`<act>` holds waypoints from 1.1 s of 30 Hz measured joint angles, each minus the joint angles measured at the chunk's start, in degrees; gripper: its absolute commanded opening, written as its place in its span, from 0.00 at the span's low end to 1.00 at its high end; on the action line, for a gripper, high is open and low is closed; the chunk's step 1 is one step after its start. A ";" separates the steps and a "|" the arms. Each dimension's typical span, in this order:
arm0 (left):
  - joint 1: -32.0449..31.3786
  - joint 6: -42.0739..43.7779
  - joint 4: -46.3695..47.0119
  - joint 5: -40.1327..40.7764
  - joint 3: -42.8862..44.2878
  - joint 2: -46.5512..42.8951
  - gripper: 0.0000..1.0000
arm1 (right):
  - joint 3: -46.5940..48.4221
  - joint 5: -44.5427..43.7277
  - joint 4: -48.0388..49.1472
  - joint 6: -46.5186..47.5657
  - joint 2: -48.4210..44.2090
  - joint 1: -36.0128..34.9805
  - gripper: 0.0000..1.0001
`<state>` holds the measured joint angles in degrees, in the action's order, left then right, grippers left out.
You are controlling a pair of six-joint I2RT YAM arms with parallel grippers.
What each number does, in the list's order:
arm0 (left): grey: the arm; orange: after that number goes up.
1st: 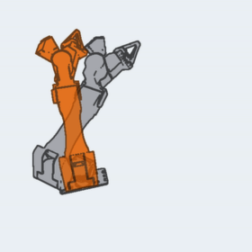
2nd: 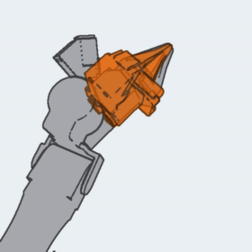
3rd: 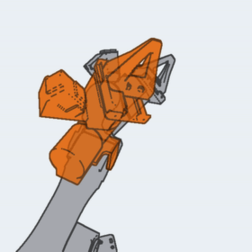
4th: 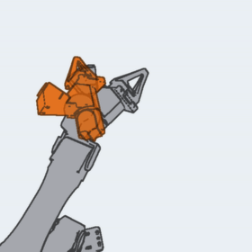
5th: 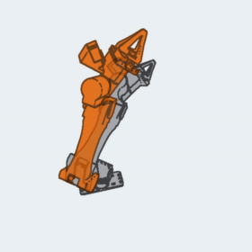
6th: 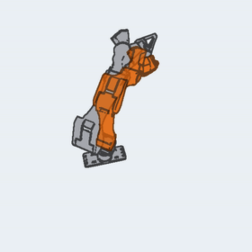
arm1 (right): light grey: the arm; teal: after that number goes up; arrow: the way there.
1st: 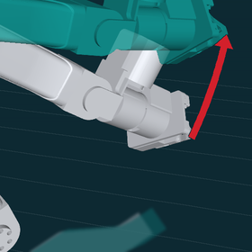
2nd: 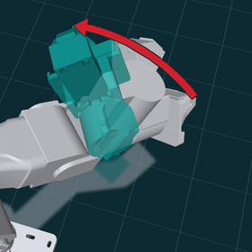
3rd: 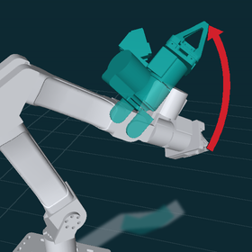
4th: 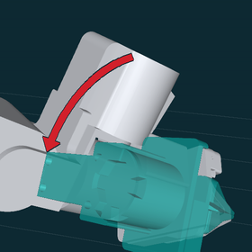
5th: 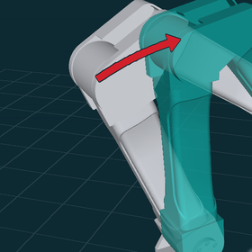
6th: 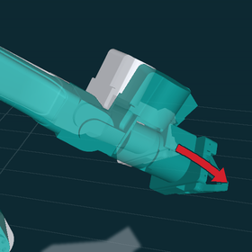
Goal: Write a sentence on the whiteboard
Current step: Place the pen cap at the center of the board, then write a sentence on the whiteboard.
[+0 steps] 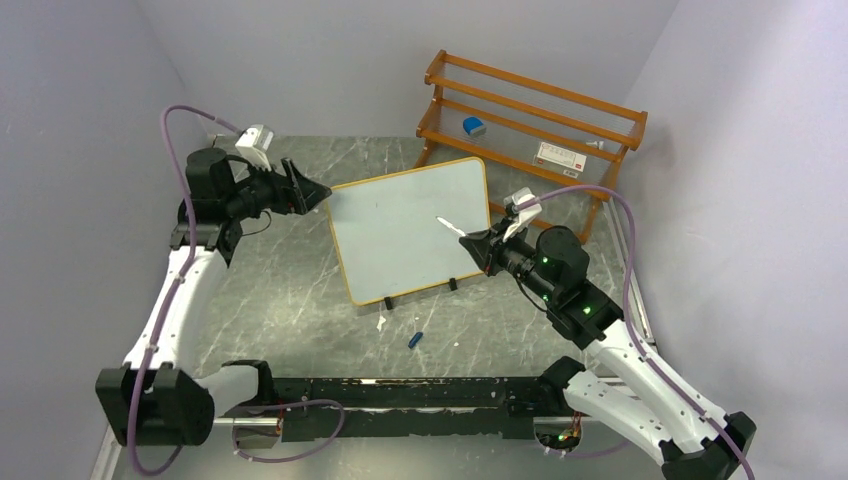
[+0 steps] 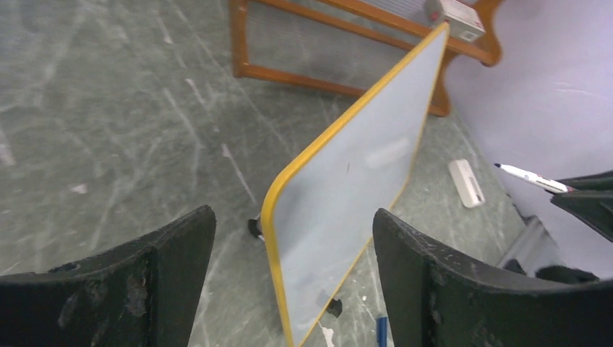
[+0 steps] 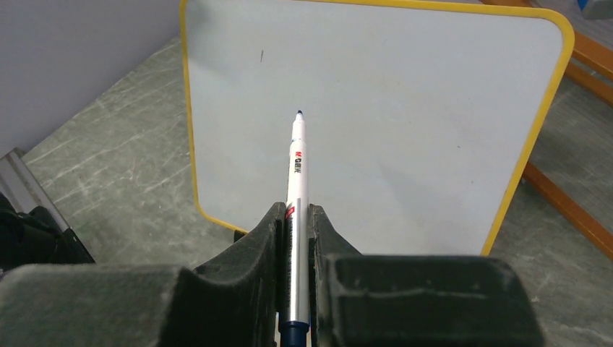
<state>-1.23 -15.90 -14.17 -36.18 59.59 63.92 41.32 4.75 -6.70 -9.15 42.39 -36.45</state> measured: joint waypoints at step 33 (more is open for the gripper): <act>1.88 -12.24 26.18 -32.06 -2.12 22.86 0.25 | 1.77 5.77 2.58 1.18 5.42 -0.72 0.00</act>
<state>0.64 -28.14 12.01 -68.25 57.47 86.78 43.09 10.52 -4.12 -7.97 47.81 -37.17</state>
